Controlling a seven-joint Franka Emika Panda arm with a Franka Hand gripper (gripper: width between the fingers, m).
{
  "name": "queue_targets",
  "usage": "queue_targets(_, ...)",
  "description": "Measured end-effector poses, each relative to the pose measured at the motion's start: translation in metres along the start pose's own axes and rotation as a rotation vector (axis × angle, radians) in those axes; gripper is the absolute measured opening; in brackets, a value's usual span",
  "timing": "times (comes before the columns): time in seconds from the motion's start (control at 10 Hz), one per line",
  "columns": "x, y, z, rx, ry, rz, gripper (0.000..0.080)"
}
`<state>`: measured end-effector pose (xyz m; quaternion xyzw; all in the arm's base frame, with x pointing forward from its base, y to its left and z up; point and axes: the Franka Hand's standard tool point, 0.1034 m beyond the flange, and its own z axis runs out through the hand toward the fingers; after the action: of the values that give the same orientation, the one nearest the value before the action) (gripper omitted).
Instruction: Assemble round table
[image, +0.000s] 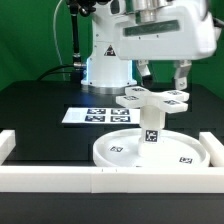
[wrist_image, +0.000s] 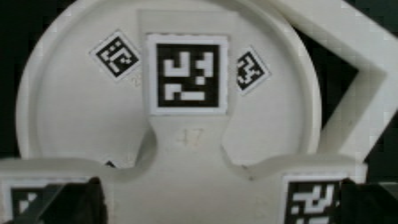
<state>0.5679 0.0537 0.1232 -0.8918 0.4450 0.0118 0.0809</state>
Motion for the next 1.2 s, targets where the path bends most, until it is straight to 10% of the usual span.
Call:
queue_targets(0.5, 0.001, 0.001, 0.001, 0.001, 0.001, -0.357, 0.0649)
queue_targets(0.9, -0.008, -0.011, 0.0, -0.081, 0.059, -0.817, 0.0649)
queue_targets(1.2, -0.007, -0.01, 0.001, -0.093, 0.064, -1.037, 0.0649)
